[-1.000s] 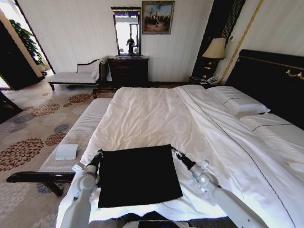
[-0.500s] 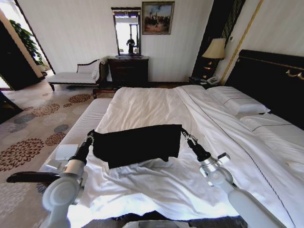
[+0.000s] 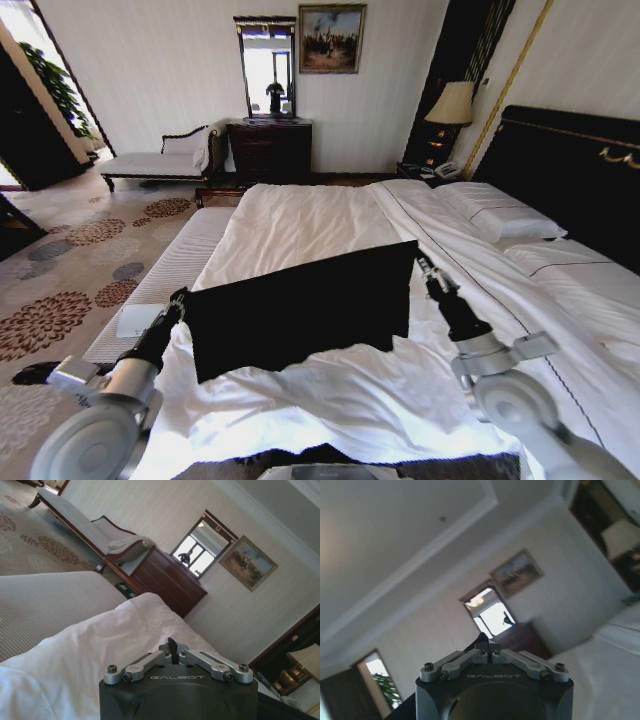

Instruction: Fold the clothes on the bed.

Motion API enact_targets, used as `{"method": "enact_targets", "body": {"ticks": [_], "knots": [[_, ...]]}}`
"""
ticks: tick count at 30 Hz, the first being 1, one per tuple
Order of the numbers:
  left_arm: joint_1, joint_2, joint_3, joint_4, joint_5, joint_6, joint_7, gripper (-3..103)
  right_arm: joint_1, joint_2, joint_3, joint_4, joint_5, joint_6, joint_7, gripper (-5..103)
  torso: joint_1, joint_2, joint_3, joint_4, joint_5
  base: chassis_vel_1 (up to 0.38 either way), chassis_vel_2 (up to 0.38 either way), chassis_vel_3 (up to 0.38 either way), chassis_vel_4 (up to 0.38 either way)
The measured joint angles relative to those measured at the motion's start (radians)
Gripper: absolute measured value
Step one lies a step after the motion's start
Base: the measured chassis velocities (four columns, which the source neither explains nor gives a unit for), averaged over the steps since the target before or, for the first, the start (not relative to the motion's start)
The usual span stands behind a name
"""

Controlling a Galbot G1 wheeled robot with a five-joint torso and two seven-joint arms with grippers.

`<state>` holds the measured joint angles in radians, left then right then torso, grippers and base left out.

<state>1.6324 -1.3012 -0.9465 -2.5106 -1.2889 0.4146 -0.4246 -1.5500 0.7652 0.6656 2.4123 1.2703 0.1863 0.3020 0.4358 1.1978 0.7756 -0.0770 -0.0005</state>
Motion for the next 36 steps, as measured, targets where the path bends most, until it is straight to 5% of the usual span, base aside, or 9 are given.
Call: {"method": "enact_targets", "body": {"ticks": [3,6,11,13,15,22,28,36], "knots": [[-0.066,0.037,0.023,0.002,0.007,0.023,-0.018,1,0.099,-0.003,-0.098,-0.087,0.009,-0.054,0.111,0,0.0,0.0,0.0,0.0002,0.0005,0.0,0.0,0.0,0.0],[-0.147,0.065,0.075,0.049,0.037,0.036,-0.019,1,0.2,-0.011,-0.217,-0.241,0.008,-0.077,0.097,0,0.0,0.0,0.0,-0.0003,0.001,0.0,0.0,0.0,0.0],[-0.439,0.067,0.243,0.469,0.092,0.041,-0.006,1,0.551,0.042,-0.57,-0.682,0.005,-0.078,-0.006,0,0.001,-0.001,0.001,0.0004,0.0002,0.0,0.0,0.0,0.0],[-0.479,0.061,0.267,0.525,0.108,0.033,0.0,1,0.588,0.056,-0.604,-0.732,0.003,-0.075,-0.021,0,0.001,-0.001,0.001,0.0003,0.0004,0.0,0.0,0.0,0.0],[-0.64,0.019,0.358,0.813,0.206,-0.03,0.066,1,0.749,0.131,-0.738,-0.959,-0.011,-0.045,-0.101,0,0.001,-0.001,0.001,0.0001,0.0004,0.0,0.0,0.0,0.0],[-0.862,-0.071,0.444,1.189,0.285,-0.127,0.232,1,0.904,0.252,-0.812,-1.237,-0.047,-0.012,-0.265,0,0.001,-0.001,0.001,-0.0005,0.0003,0.0,0.0,0.0,0.0],[-0.856,-0.085,0.451,1.197,0.281,-0.153,0.302,1,0.932,0.294,-0.819,-1.313,-0.055,0.004,-0.349,0,0.001,-0.001,0.0,0.0001,0.0009,0.0,0.0,0.0,0.0],[-0.683,-0.045,0.413,1.032,0.214,-0.198,0.385,1,0.775,0.17,-0.771,-1.103,-0.04,0.044,-0.404,0,0.0,0.0,0.0,-0.0002,0.0005,0.0,0.0,0.0,0.0]]}}
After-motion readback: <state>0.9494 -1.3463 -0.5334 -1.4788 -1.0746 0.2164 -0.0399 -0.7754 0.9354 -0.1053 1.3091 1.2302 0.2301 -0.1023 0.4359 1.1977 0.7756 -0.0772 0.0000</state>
